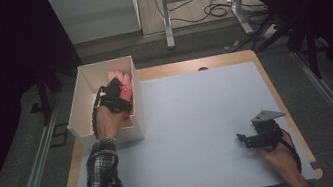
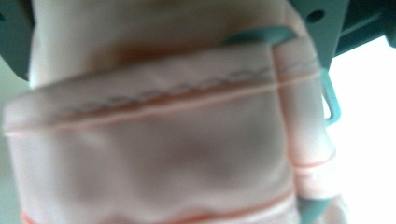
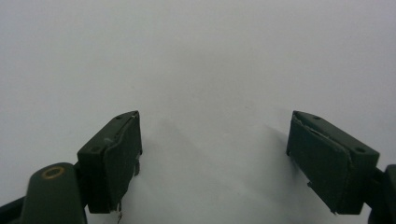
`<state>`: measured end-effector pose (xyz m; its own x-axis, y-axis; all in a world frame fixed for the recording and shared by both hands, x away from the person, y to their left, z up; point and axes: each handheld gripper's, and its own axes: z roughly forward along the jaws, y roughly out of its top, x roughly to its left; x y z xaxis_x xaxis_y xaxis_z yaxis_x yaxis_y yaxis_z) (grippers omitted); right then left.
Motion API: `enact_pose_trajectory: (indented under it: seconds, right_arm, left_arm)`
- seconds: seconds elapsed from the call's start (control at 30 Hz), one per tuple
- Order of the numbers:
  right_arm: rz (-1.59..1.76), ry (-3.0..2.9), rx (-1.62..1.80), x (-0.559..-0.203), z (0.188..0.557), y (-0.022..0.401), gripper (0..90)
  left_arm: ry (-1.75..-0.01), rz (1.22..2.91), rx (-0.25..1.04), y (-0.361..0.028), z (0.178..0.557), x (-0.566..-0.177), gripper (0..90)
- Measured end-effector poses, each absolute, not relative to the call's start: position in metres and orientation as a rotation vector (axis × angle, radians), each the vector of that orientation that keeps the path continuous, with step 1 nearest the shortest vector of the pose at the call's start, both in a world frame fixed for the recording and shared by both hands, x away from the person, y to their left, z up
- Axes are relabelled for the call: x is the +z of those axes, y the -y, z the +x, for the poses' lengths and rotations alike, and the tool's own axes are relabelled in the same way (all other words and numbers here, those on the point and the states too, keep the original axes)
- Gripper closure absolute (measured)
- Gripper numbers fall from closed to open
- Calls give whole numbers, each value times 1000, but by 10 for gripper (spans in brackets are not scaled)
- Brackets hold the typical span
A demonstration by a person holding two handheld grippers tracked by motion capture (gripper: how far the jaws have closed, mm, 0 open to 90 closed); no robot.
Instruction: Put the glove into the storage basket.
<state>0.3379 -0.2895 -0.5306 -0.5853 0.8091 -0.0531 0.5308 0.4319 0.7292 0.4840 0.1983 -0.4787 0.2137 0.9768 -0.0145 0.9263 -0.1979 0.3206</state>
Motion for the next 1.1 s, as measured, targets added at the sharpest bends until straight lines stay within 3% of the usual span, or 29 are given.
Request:
enact_pose_trajectory:
  seconds: [0.17, 0.3, 0.5, 1.1]
  right_arm:
    - [1137, -2293, 958, -531, 338, 290, 183]
    - [1137, -2293, 958, -531, 338, 290, 183]
    - [1137, -2293, 957, -531, 338, 290, 183]
    - [1137, -2293, 957, -531, 338, 290, 183]
  left_arm:
    - [-1824, 2227, 207, -198, 488, -484, 274]
    - [-1815, 2236, 184, -198, 488, -486, 171]
    - [-1806, 2227, 197, -202, 485, -482, 56]
    - [-1677, 2153, 270, -217, 463, -449, 36]
